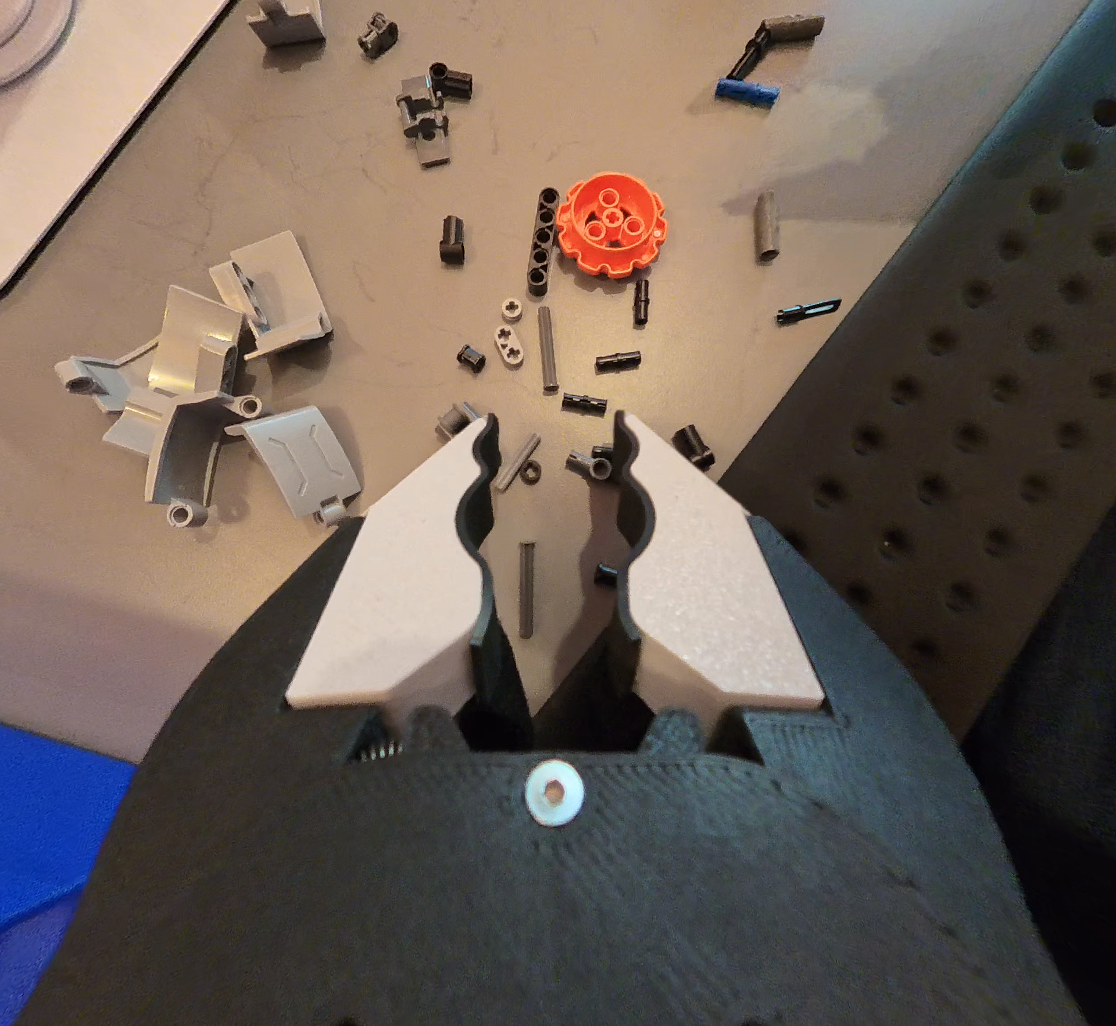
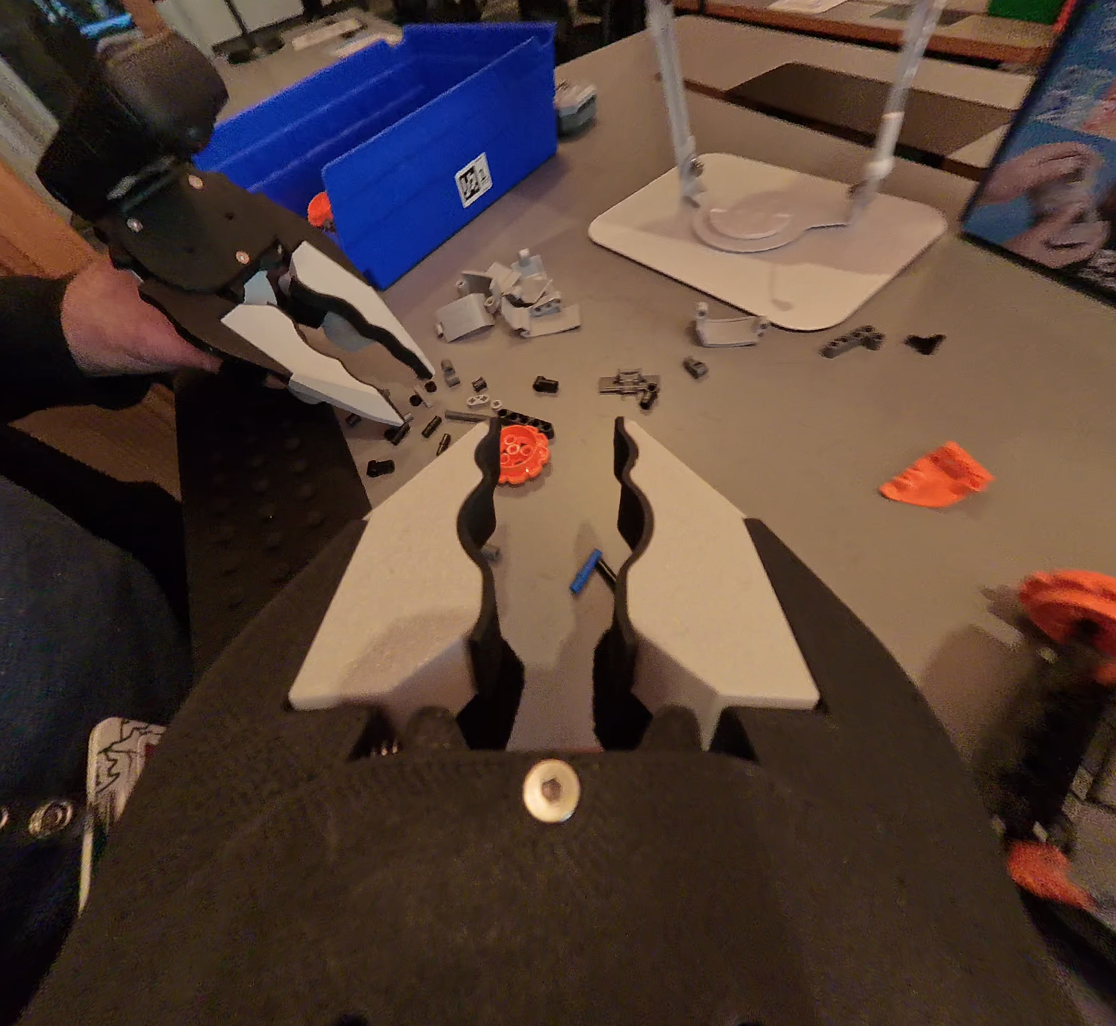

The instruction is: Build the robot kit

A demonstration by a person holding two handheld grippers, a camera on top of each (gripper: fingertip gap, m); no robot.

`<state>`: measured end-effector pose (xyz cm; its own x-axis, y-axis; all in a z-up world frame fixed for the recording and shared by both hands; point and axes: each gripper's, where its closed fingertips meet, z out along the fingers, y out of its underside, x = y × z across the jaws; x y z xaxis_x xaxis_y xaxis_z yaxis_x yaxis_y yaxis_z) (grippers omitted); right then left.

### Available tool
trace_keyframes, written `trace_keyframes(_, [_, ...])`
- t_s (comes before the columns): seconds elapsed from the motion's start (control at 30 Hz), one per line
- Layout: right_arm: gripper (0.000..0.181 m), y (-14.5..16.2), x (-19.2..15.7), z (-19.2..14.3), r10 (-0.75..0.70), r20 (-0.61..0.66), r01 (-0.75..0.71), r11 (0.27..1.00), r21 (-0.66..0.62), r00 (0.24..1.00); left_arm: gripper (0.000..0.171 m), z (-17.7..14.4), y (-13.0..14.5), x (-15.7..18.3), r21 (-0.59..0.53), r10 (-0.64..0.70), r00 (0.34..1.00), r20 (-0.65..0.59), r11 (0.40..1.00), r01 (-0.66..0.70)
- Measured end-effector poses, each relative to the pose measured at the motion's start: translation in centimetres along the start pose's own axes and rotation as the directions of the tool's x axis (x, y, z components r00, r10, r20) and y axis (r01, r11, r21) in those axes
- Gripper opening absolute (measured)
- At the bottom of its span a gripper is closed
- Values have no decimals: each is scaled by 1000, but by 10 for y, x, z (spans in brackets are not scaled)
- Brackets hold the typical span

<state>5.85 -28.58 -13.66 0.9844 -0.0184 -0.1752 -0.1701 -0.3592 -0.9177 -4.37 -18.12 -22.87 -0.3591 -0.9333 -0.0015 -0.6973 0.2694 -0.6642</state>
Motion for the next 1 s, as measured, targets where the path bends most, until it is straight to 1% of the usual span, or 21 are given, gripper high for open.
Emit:
trace_keyframes(0.13, [37,1,-14,29,10,88,-9,1000,-11,996,38,-3,6,-3,-3,-5,1000,28,1000,5])
trace_keyframes(0.27, [40,4,-16,48,-26,109,32,998,-54,994,38,-11,10,-10,10,-41,997,58,999,40])
trace_keyframes(0.53, [49,18,-17,70,-57,163,81,986,-147,985,37,-21,23,-18,18,-108,988,108,994,107])
trace_keyframes(0.67, [50,24,-16,76,-115,169,146,971,-190,979,36,-22,26,-23,18,-129,982,137,992,128])
trace_keyframes(0.73, [49,22,-16,78,-102,182,136,974,-182,978,35,-22,25,-27,18,-128,980,153,992,127])
trace_keyframes(0.83, [42,16,-15,82,-106,195,139,977,-165,975,35,-24,25,-32,21,-139,975,173,990,137])
trace_keyframes(1.0, [30,14,-10,94,-130,207,169,968,-183,970,32,-22,27,-38,11,-154,968,200,988,155])
